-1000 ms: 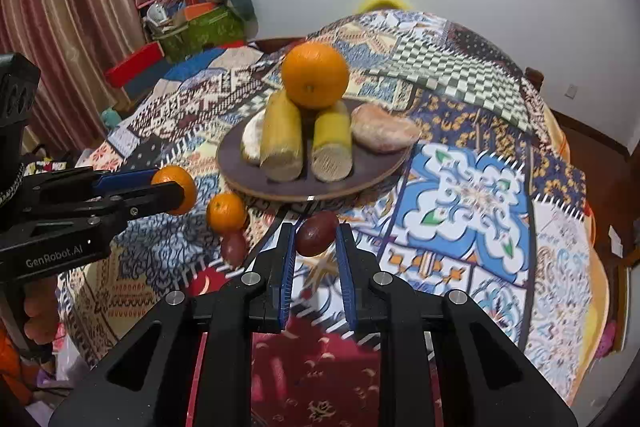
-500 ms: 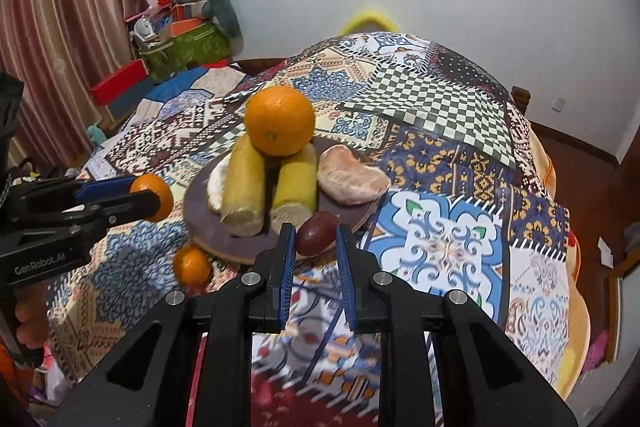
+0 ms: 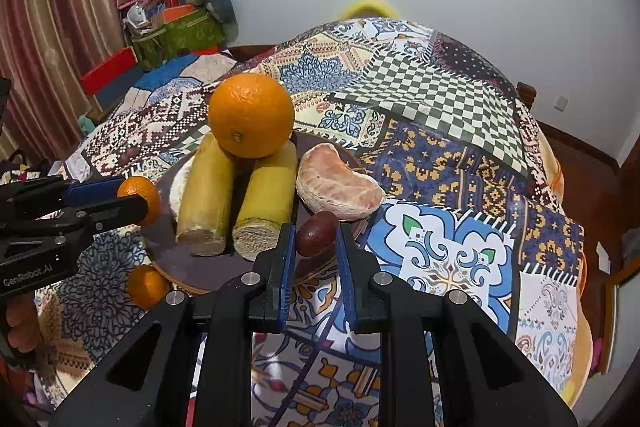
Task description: Organize fruits
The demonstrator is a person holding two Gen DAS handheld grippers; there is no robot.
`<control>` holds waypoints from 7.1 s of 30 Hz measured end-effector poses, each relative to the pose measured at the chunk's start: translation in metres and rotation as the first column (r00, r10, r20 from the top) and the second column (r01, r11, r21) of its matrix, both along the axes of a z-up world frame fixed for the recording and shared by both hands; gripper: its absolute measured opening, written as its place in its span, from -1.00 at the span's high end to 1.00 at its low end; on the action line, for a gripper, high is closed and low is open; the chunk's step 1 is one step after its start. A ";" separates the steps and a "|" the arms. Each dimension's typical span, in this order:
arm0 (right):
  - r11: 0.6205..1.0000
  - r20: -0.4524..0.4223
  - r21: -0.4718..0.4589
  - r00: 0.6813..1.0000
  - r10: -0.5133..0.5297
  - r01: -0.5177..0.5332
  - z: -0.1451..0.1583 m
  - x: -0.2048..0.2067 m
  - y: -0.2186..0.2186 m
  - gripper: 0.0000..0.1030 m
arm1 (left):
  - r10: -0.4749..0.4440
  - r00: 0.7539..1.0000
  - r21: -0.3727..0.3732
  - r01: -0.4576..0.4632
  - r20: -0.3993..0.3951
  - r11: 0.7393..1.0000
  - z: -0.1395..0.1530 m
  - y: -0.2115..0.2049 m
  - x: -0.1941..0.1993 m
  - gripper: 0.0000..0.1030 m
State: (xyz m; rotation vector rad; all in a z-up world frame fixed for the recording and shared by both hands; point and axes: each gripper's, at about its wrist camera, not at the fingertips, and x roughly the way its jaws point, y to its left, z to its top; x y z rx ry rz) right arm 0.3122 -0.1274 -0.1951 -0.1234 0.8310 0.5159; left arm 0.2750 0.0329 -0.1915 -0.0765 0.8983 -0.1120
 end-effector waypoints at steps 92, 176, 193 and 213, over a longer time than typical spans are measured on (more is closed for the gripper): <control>0.993 -0.122 0.017 0.986 0.115 -0.114 -0.016 -0.066 0.032 0.65 | -0.008 0.997 -0.007 0.008 -0.074 1.000 -0.009 0.002 -0.069 0.12; 0.990 0.063 0.141 0.998 0.003 -0.012 0.056 -0.045 -0.016 0.51 | -0.015 0.989 0.000 0.015 0.145 1.000 0.074 -0.025 -0.065 0.15; 0.964 0.412 0.263 0.908 -0.074 -0.041 0.177 -0.160 -0.039 0.25 | 0.017 0.847 0.044 -0.047 0.531 0.998 0.201 -0.039 -0.178 0.12; 0.952 0.559 0.302 0.801 -0.214 0.043 0.197 -0.208 -0.047 -1.00 | 0.067 0.766 0.017 -0.101 0.639 0.995 0.225 -0.036 -0.227 -0.91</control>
